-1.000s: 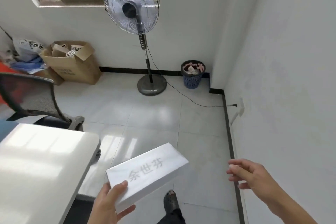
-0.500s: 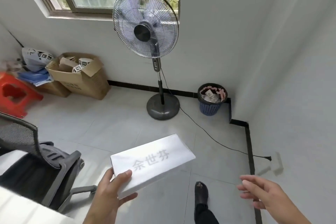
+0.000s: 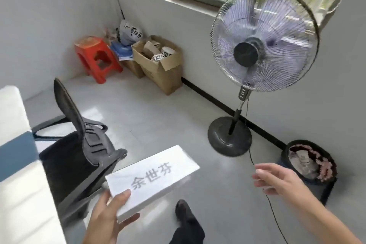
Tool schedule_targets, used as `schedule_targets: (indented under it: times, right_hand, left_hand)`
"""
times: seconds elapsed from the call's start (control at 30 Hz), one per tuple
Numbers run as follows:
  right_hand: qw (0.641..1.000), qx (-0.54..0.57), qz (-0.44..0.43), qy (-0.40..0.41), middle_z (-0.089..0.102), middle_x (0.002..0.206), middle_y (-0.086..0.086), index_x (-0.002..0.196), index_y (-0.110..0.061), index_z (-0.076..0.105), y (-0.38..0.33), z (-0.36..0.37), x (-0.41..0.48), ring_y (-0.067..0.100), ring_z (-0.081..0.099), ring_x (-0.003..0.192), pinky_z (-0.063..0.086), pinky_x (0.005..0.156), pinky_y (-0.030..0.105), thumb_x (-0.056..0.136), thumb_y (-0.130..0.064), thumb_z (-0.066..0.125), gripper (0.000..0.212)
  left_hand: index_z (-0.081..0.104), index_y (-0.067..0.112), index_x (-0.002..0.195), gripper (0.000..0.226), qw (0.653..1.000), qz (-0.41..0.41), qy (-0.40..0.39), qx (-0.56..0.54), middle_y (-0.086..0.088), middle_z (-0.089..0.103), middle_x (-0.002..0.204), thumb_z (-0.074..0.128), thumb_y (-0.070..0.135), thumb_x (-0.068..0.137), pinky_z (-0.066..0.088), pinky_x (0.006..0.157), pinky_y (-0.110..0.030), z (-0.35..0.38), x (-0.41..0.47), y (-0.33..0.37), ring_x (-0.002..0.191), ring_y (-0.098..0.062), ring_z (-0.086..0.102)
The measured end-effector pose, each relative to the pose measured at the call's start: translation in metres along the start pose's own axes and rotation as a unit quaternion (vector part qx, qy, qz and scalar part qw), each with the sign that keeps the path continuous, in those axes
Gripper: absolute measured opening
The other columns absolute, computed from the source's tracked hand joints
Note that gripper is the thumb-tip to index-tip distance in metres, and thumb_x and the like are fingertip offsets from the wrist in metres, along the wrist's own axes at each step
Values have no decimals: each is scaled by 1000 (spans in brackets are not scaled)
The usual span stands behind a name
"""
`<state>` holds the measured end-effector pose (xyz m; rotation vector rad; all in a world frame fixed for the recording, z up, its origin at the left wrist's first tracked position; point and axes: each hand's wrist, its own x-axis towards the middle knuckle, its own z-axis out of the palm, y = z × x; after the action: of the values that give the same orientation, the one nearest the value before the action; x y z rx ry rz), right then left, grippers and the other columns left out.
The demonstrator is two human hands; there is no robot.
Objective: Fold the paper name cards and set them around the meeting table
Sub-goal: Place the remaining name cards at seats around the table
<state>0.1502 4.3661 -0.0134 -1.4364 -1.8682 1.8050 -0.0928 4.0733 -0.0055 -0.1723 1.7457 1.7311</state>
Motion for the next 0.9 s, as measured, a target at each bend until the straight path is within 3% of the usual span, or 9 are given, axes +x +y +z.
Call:
schedule_targets:
  times: [0.07, 0.17, 0.23, 0.33, 0.43, 0.53, 0.67, 0.73, 0.9]
  right_hand:
    - [1000, -18, -3, -26, 78, 86, 7, 97, -16, 70, -25, 18, 47, 20, 72, 75, 49, 67, 31, 89, -15, 63, 11]
    - [997, -38, -2, -71, 77, 90, 10, 99, -16, 71, -60, 54, 111, 19, 72, 76, 49, 69, 31, 90, -15, 63, 12]
    - [993, -61, -1, -99, 78, 90, 6, 100, -18, 71, -87, 77, 149, 18, 74, 80, 50, 70, 30, 89, -18, 64, 13]
    - [987, -80, -5, -138, 78, 88, 4, 100, -17, 71, -138, 112, 202, 21, 75, 81, 50, 70, 31, 88, -18, 65, 13]
    - [983, -95, -24, -156, 78, 88, 8, 100, -13, 71, -186, 141, 257, 26, 74, 82, 50, 71, 34, 88, -15, 65, 14]
    - [974, -117, -38, -189, 79, 86, 3, 100, -16, 71, -229, 178, 307, 19, 75, 79, 53, 78, 40, 88, -19, 65, 14]
    - [953, -156, -40, -258, 79, 85, 0, 101, -18, 71, -274, 242, 384, 15, 75, 77, 55, 79, 41, 88, -20, 65, 14]
    - [938, -177, -42, -294, 79, 85, 0, 101, -18, 71, -299, 280, 426, 15, 75, 77, 54, 73, 35, 89, -19, 64, 14]
    - [893, -222, -75, -383, 79, 82, -2, 102, -15, 71, -377, 379, 512, 14, 75, 74, 52, 70, 33, 91, -18, 62, 15]
  left_hand:
    - [63, 21, 104, 25, 999, -6, 37, -21, -15, 66, 111, 66, 18, 79, 53, 70, -42, 1, 29, 12, 94, -37, 61]
    - [63, 22, 102, 18, 997, -1, 62, -51, -13, 66, 113, 60, 12, 87, 54, 72, -42, -1, 80, 34, 95, -34, 61]
    - [63, 21, 105, 25, 995, 5, 76, -69, -15, 67, 116, 68, 18, 81, 53, 72, -43, 3, 111, 57, 97, -35, 62]
    - [63, 17, 107, 58, 993, 26, 86, -81, -18, 69, 113, 79, 32, 53, 54, 71, -44, 7, 156, 105, 101, -40, 64]
    - [62, 15, 109, 44, 988, 61, 103, -93, -16, 71, 111, 75, 23, 68, 51, 75, -44, 6, 193, 148, 92, -35, 65]
    - [64, 19, 110, 59, 983, 70, 132, -104, -13, 74, 106, 76, 31, 54, 51, 74, -44, -5, 226, 179, 91, -38, 66]
    - [64, 12, 108, 55, 964, 58, 216, -147, -22, 71, 103, 70, 22, 54, 57, 51, -38, -24, 267, 203, 82, -41, 68]
    - [63, 9, 111, 57, 951, 46, 254, -173, -21, 72, 99, 67, 20, 55, 56, 52, -39, -33, 287, 211, 73, -37, 71]
    - [62, 20, 114, 65, 921, 33, 318, -221, -17, 68, 116, 74, 27, 50, 52, 69, -44, -45, 339, 242, 102, -38, 64]
